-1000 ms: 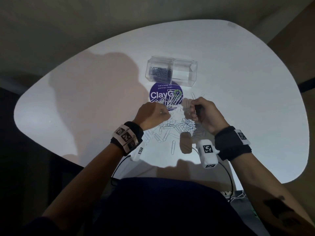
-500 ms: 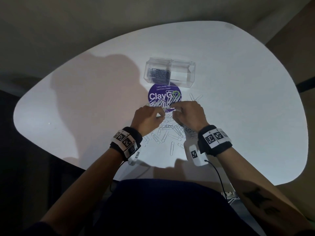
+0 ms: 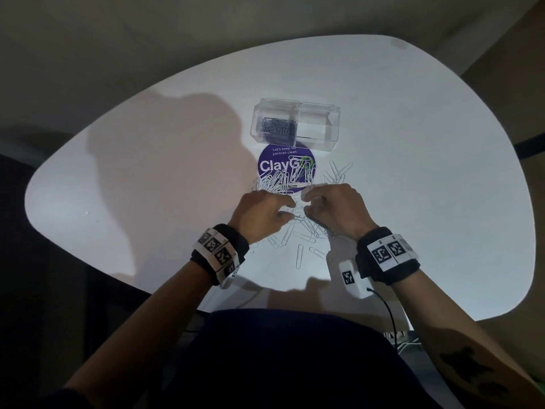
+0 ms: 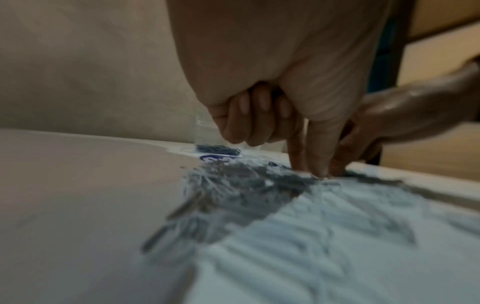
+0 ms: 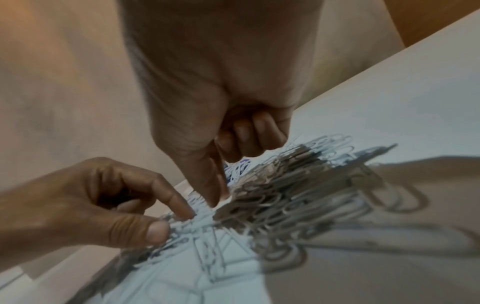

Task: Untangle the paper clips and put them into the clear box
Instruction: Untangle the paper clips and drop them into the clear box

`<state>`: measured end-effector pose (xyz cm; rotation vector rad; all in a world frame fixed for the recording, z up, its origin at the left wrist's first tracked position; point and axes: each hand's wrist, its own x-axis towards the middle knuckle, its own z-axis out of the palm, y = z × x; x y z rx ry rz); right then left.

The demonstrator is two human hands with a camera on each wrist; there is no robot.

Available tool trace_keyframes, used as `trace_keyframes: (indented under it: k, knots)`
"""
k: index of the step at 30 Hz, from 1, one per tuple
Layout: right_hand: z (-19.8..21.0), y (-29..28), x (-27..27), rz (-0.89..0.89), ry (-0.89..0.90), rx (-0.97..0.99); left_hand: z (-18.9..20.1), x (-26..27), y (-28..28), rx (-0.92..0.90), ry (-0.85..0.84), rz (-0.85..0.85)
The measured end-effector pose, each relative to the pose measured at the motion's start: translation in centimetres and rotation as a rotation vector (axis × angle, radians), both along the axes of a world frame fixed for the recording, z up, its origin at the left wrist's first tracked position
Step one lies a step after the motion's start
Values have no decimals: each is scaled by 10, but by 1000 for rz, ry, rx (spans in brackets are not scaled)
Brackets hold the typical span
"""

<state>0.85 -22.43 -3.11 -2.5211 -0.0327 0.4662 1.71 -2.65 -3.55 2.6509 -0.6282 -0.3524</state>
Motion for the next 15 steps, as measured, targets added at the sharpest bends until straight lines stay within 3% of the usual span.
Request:
trace_keyframes:
  k: [3, 8, 15]
  knots:
    - [-1, 4, 2, -12, -43, -119, -6, -5, -5, 66, -14, 2]
    - [1, 10, 23, -16, -183, -150, -3, -3, -3, 35, 20, 115]
    - [-3, 4, 30, -43, -137, -221, 5, 18, 3, 97, -44, 234]
